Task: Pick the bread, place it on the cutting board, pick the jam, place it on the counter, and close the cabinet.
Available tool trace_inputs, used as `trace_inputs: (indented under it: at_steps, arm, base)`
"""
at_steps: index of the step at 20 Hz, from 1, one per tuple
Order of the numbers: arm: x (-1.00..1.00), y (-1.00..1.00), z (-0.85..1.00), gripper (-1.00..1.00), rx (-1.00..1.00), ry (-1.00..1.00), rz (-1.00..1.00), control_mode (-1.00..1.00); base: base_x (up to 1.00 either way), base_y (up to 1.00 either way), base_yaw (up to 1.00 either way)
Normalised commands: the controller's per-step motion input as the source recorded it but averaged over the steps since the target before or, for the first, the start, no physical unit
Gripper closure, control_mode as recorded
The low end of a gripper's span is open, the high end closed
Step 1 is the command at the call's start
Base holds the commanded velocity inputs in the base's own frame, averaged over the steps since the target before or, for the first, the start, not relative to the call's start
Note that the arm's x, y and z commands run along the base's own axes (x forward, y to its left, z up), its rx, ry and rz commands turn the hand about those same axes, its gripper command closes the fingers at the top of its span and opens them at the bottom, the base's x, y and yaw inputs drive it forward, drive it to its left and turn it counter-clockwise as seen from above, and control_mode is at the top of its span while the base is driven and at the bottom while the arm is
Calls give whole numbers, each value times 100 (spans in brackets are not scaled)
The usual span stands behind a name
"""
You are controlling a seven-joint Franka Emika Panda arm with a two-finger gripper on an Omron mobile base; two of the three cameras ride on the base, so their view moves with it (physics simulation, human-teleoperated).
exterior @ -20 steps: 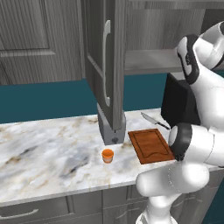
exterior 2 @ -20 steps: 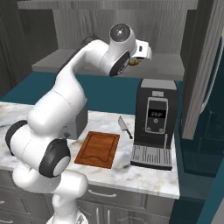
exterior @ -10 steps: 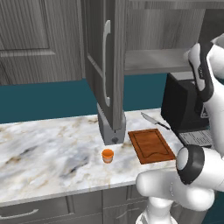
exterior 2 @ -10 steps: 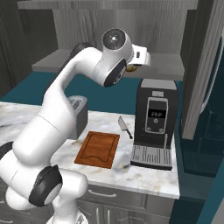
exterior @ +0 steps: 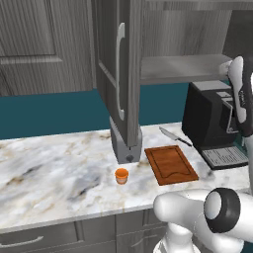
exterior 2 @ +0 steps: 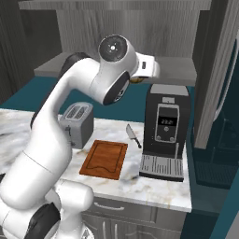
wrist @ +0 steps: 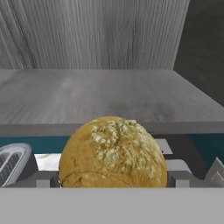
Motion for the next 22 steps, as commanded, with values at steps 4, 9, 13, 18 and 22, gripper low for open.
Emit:
trace_inputs:
  at_steps: [4, 9, 13, 18, 22]
  arm:
    - [-62, 4, 2, 100, 0, 4, 0, -100]
    - [-60, 7, 0, 100, -1, 9, 0, -100]
    - [-59, 14, 0, 100, -1, 13, 0, -100]
    - [-48, 18, 0, 100, 0, 15, 0, -100]
    - [-43, 17, 0, 100, 0, 14, 0, -100]
  base:
    - [0, 0, 0]
    - [0, 0, 0]
    - [0, 0, 0]
    - [0, 0, 0]
    - [0, 0, 0]
